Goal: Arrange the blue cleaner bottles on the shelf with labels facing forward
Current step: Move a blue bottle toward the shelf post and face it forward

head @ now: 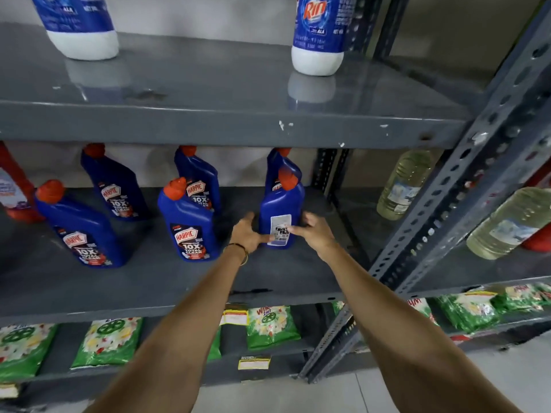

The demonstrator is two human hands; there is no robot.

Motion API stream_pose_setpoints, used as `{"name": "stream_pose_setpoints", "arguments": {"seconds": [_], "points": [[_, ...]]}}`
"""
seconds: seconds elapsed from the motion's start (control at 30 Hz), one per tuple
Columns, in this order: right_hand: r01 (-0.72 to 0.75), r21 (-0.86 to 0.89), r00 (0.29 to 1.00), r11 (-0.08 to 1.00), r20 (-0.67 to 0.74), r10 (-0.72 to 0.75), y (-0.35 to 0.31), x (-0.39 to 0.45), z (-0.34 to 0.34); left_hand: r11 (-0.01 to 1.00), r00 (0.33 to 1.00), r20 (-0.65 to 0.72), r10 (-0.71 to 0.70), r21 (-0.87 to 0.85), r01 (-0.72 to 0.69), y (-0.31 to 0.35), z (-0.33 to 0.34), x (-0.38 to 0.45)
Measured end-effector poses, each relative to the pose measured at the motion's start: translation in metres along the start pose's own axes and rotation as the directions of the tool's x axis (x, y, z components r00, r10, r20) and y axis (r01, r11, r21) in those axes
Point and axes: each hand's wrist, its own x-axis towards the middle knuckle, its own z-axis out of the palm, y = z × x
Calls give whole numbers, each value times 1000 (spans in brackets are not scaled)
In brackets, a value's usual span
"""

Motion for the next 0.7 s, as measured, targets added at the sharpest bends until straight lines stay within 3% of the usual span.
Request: {"name": "stream_pose_setpoints", "arguments": {"seconds": [0.3,0.53,0.7], "points": [[61,34,994,998,88,-63,-2,2,-7,997,997,43,61,-52,-58,4,3,2],[50,88,965,995,251,-71,-24,6,-10,992,976,-181,122,3,-123,10,14,-15],[84,71,984,994,149,-94,-31,0,10,973,931,-304,203,168,-157,28,30,-33]]}}
